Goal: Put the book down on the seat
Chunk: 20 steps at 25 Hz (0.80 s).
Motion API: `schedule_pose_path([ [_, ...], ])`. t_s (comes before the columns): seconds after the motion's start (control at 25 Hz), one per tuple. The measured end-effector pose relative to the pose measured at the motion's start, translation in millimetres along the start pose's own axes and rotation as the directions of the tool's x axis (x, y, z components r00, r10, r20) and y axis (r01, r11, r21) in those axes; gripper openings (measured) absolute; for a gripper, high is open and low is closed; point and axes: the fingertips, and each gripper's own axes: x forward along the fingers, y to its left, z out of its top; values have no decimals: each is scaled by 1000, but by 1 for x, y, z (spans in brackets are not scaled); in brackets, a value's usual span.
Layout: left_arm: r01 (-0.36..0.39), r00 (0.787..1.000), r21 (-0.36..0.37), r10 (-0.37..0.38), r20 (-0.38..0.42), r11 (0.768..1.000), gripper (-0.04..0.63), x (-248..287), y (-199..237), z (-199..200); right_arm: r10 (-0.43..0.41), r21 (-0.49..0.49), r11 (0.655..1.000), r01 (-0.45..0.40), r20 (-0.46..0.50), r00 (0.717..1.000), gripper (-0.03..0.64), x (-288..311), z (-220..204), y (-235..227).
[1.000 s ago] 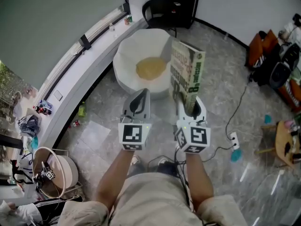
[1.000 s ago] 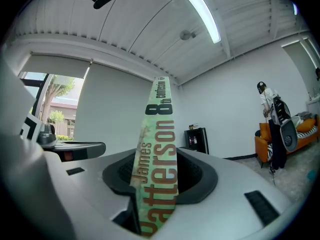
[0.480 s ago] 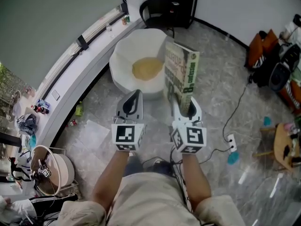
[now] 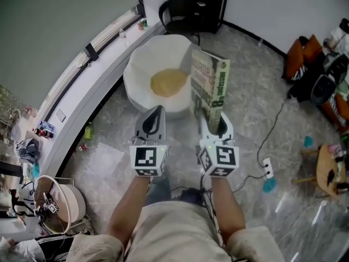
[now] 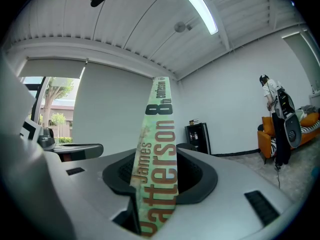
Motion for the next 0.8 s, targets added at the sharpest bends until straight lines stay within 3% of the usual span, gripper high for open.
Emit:
schedule_pose_path([
  [0.36,14,1000,-17,-14,10,1000,5,42,45,-12,-21,-17,1000,21,-14,1000,161,58,-12,12],
  [0.56,12,1000,-44,-11,10,999,5,79,112,-10,-26,-41,999,25,-38,999,161,124,-8,44],
  [0.8,30,1000,-46,-29,8,998,5,117,160,-14,-49,-47,998,47,-45,998,161,180,-8,59],
])
